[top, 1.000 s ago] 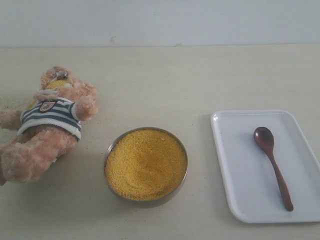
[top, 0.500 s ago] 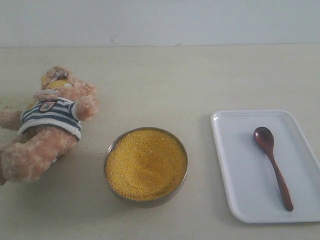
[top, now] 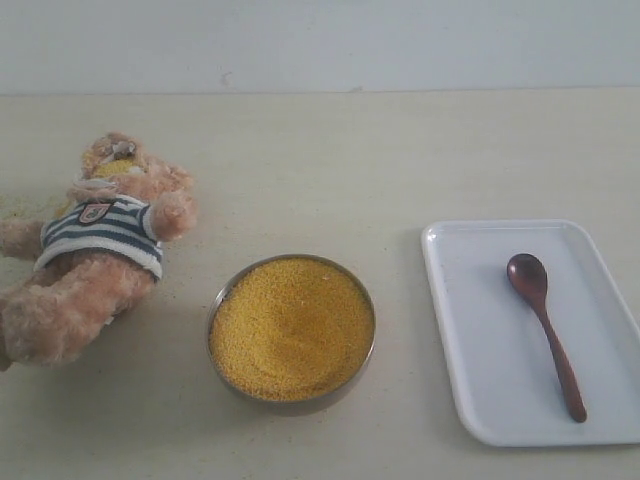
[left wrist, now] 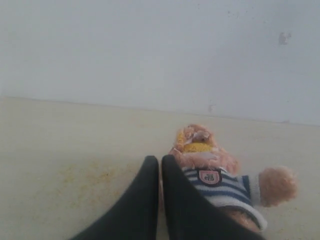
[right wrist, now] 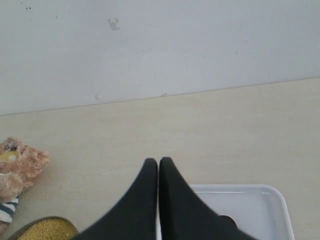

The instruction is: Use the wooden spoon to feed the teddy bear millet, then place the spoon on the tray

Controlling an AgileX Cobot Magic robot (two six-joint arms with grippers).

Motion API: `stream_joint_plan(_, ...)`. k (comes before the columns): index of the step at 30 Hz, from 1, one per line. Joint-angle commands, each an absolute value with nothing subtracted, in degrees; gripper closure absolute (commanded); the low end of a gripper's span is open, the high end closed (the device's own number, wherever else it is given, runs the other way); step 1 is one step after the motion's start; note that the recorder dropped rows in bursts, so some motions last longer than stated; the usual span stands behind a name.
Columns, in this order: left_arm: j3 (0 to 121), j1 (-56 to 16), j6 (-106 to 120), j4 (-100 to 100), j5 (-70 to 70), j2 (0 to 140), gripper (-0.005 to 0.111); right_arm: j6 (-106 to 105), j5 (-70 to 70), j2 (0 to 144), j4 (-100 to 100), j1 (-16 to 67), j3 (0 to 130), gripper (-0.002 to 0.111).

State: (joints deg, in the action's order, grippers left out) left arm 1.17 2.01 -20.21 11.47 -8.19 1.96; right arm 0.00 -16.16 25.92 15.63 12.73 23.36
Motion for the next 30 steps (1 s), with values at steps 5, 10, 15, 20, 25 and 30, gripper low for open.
stream_joint_plan(5,0.0,2.2,-19.9,12.9,-18.3,0.0,0.103,0.0,-15.7,25.8,15.9,12.6,23.3,0.108)
stream_joint_plan(10,0.0,2.2,-19.3,12.3,-18.2,0.0,0.103,0.0,-15.7,25.8,15.9,12.6,23.3,0.108)
stream_joint_plan(15,0.0,2.2,-19.3,1.6,-17.7,0.0,0.103,0.0,-15.7,25.8,15.9,12.6,23.3,0.108)
stream_joint_plan(20,0.0,2.2,-19.1,1.3,-17.7,0.0,0.103,0.0,-15.7,25.8,15.9,12.6,23.3,0.108)
stream_joint_plan(25,0.0,2.2,-19.1,1.3,-17.7,0.0,0.103,0.0,-15.7,25.8,15.9,12.6,23.3,0.108)
stream_joint_plan(30,0.0,2.2,-18.4,1.3,-17.7,0.0,0.103,0.0,-15.7,25.8,15.9,12.6,23.3,0.108)
